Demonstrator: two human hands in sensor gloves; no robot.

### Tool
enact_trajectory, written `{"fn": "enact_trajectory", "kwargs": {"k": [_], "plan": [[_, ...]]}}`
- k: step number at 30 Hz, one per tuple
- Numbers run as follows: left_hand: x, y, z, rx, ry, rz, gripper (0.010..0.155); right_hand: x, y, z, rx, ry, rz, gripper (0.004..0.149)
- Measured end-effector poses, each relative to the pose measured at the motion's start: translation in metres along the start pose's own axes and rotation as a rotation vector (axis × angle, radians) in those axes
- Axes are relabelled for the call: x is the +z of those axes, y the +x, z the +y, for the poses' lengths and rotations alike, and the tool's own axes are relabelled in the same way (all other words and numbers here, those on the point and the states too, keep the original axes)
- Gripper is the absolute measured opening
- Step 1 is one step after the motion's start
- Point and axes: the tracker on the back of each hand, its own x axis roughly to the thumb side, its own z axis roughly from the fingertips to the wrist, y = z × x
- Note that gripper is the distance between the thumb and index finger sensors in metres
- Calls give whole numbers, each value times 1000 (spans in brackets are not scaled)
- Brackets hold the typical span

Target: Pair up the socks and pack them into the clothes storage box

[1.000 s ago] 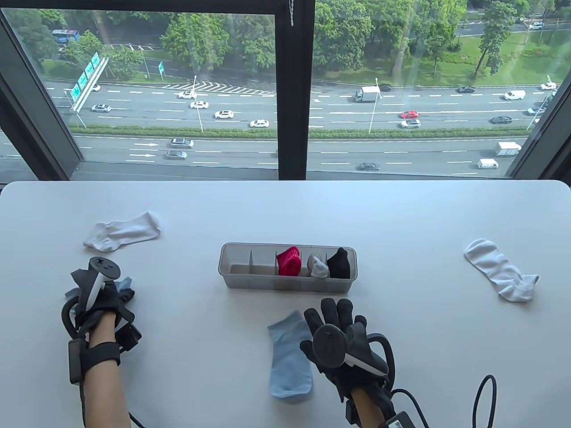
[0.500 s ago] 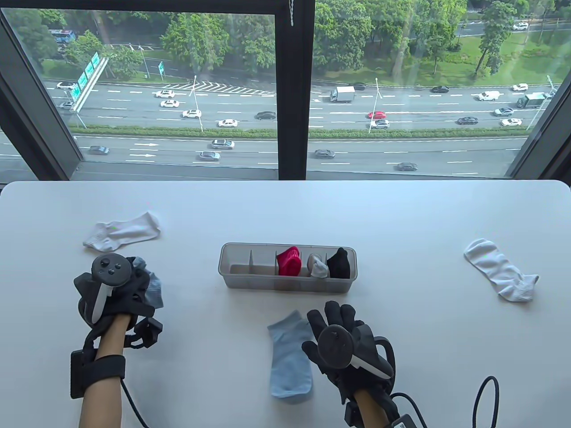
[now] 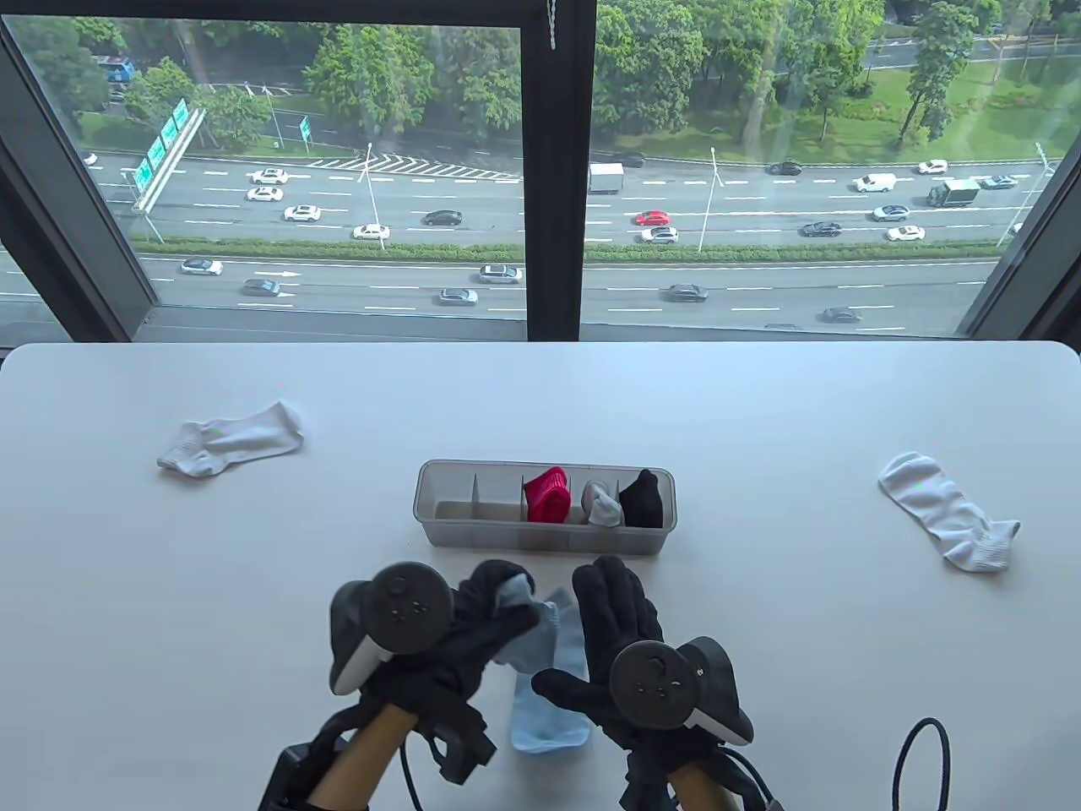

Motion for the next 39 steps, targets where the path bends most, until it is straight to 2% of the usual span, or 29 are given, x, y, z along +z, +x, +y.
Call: {"fn": "enact_trajectory", "kwargs": {"k": [2, 3, 4, 5, 8, 11, 13, 14, 18, 23, 26, 28, 30, 32, 34, 36, 37, 38, 39], "plan": [[1, 1, -16, 132, -39, -18, 44, 1, -6, -1, -71, -47, 10, 104], [2, -3, -19, 190, -2, 9, 44, 4, -11, -3, -89, -103, 17, 100], [1, -8, -20, 232, 9, 3, 44, 4, -14, -5, -118, -158, 29, 88], [1, -13, -20, 273, 3, -3, 45, 5, -17, -5, -130, -168, 49, 71], [2, -25, -24, 366, -21, 3, 46, 1, -24, -4, -129, -111, 74, 65], [3, -28, -25, 316, -2, 16, 47, -2, -26, -3, -123, -119, 132, 59], [5, -30, -20, 193, 90, 76, 47, -1, -28, -5, -53, -156, 166, 45], [7, -37, -15, 115, 172, 118, 46, 1, -32, -8, -2, -180, 175, 41], [14, -58, -5, 186, 194, 244, 45, 1, -41, -12, -75, -149, 189, 41], [14, -73, -1, 236, 225, 330, 45, -1, -40, -15, -19, -168, 202, 45], [15, -74, 1, 189, 218, 380, 46, 0, -40, -16, -62, -155, 189, 52], [19, -74, 6, 92, 242, 435, 44, 1, -43, -19, -60, -144, 194, 56], [22, -73, 8, -2, 239, 444, 52, 4, -45, -22, -56, -159, 191, 58], [19, -66, 7, -1, 173, 282, 64, 2, -40, -21, -58, -153, 168, 61], [12, -50, -3, 78, 22, 52, 76, -3, -26, -13, 12, -98, 116, 69], [4, -40, -15, 27, -171, -16, 88, -9, -14, -4, 5, -57, 51, 80], [2, -39, -19, 6, -232, -3, 90, -11, -10, -1, -16, -53, 44, 82], [-1, -38, -25, -6, -265, 13, 83, -13, -4, 3, -36, -36, 36, 82], [-2, -39, -26, -16, -222, 27, 69, -15, -2, 5, -14, -29, 52, 80]]}}
